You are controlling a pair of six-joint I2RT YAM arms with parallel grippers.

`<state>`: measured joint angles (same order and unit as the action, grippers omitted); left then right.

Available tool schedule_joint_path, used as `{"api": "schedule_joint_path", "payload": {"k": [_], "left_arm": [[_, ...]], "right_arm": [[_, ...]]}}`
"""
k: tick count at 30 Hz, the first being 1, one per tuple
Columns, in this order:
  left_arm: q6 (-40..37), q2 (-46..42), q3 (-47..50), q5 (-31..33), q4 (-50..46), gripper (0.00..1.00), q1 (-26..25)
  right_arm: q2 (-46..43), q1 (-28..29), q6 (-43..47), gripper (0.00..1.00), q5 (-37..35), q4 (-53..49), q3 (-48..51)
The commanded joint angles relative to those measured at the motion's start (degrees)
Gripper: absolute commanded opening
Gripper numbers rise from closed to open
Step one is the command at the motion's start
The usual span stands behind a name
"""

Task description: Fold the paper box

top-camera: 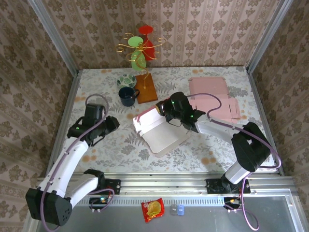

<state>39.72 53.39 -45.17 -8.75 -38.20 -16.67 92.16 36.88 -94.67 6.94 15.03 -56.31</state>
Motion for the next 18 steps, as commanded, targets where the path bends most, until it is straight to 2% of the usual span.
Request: {"api": "schedule_joint_path", "payload": {"k": [1, 8, 13, 18], "left_arm": [[-8.27, -2.65, 5.58, -3.96, 7.86, 0.22, 0.41], [-14.68, -8.03, 18.68, -8.92, 25.30, 0.21, 0.36], [-16.73, -6.10, 22.15, -11.28, 32.46, 0.24, -0.89], [-19.07, -1.91, 23.25, -11.78, 38.36, 0.25, -4.76]], "right_arm": [[1.42, -0.56, 4.28, 0.00, 2.66, 9.95, 2.85], [2.88, -1.44, 6.87, 0.00, 6.45, 15.80, 6.26], [3.94, -2.32, 7.00, 0.00, 7.96, 21.34, 9.60], [4.52, -2.69, 8.10, 0.00, 9.51, 21.89, 10.98]]}}
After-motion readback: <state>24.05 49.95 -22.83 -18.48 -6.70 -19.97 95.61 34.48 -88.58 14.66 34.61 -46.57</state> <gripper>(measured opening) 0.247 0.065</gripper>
